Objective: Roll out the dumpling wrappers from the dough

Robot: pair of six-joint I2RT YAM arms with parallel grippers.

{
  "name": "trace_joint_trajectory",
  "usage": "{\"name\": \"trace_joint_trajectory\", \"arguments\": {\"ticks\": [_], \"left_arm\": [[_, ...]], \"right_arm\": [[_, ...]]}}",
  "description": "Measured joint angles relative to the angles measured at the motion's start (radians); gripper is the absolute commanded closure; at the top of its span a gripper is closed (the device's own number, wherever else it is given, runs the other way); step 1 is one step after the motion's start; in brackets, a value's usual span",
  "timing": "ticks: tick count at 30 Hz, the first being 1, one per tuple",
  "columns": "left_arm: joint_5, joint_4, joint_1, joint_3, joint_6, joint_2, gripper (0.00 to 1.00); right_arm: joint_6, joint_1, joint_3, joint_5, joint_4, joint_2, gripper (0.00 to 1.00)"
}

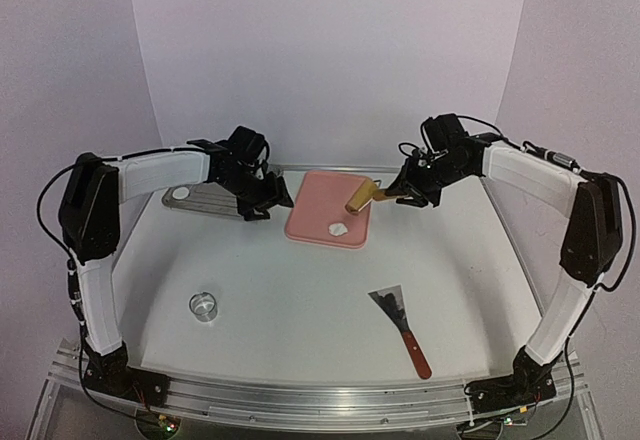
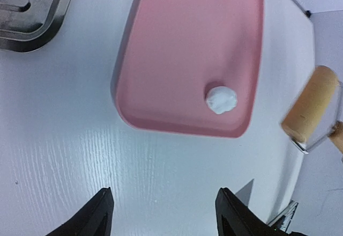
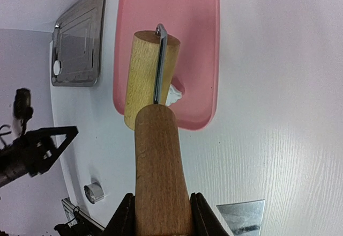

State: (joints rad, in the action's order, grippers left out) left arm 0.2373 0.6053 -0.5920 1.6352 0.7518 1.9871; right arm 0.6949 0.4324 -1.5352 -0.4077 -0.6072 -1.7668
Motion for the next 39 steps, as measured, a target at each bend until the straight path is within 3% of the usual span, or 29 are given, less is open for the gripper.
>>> {"name": "trace_joint_trajectory", "arguments": {"ticks": [6, 11, 26, 39], "left_arm": [[-0.042, 0.113, -0.001, 0.193, -0.096, 0.220, 0.46], [-0.071, 0.164, 0.000, 0.296, -0.148, 0.317, 0.53], [-0.117, 0.196, 0.000, 0.468, -0.261, 0.454, 0.69], [-0.146, 0.207, 0.002, 0.510, -0.316, 0.500, 1.00]], "right_arm": [[-0.008, 0.005, 0.025, -0.006, -0.044, 0.099, 1.00], [-0.006, 0.005, 0.047, -0.008, -0.066, 0.148, 1.00], [0.018, 0.005, 0.104, 0.003, -0.084, 0.211, 1.00], [0.032, 0.005, 0.174, 0.021, -0.090, 0.288, 1.00]]}}
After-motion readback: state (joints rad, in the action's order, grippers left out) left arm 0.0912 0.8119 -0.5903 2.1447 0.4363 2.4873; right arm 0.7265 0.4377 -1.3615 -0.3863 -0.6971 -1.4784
